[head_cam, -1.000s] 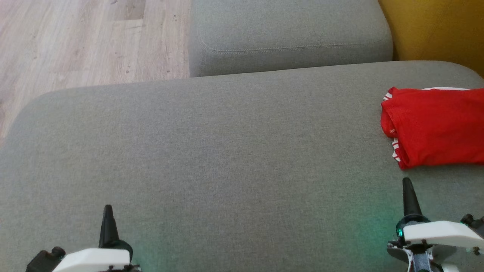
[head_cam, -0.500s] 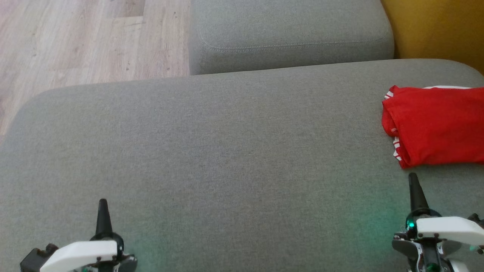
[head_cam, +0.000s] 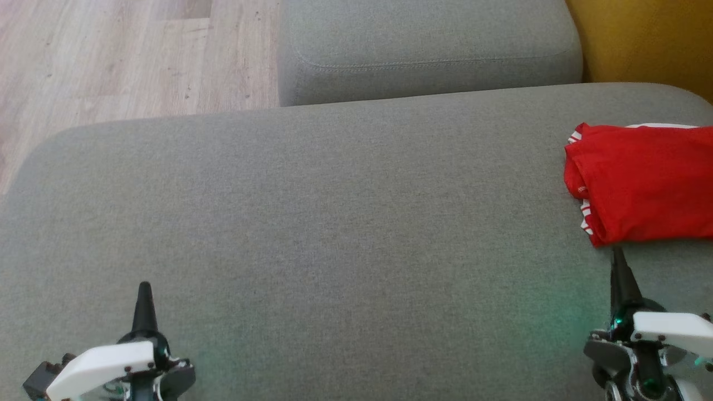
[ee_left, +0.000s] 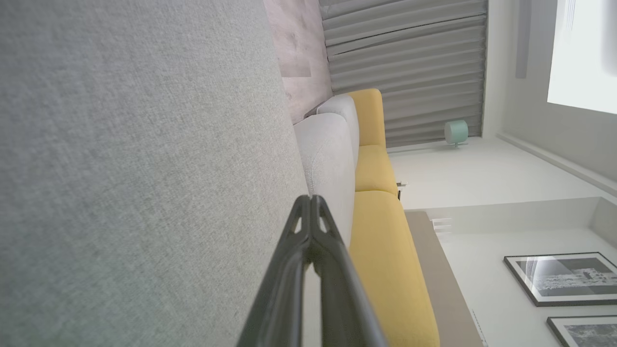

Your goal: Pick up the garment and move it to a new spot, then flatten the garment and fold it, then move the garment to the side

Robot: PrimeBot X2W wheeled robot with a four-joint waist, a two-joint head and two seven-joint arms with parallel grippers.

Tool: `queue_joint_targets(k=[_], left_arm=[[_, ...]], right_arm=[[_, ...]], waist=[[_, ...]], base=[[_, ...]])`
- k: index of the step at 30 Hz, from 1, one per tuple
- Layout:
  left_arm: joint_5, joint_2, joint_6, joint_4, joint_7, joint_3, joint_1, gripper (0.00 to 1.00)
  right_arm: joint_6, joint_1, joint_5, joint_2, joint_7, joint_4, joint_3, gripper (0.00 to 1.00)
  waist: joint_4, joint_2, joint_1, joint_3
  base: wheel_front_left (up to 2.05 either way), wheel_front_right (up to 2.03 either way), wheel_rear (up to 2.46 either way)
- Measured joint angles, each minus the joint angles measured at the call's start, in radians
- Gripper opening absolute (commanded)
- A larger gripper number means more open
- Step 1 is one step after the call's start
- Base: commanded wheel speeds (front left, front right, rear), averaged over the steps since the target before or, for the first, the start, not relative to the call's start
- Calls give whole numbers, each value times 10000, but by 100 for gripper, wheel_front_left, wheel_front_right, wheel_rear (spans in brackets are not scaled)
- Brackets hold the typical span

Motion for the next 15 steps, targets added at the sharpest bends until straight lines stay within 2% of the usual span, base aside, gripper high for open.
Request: queue_joint_targets(k=[15], left_arm=[[-1463, -8, -178, 153, 382, 303, -367, 0]], right_arm=[[0, -332, 1484, 0, 349, -8, -280, 0]], waist=[[13, 0, 0, 64]], base=[[0, 0, 0]])
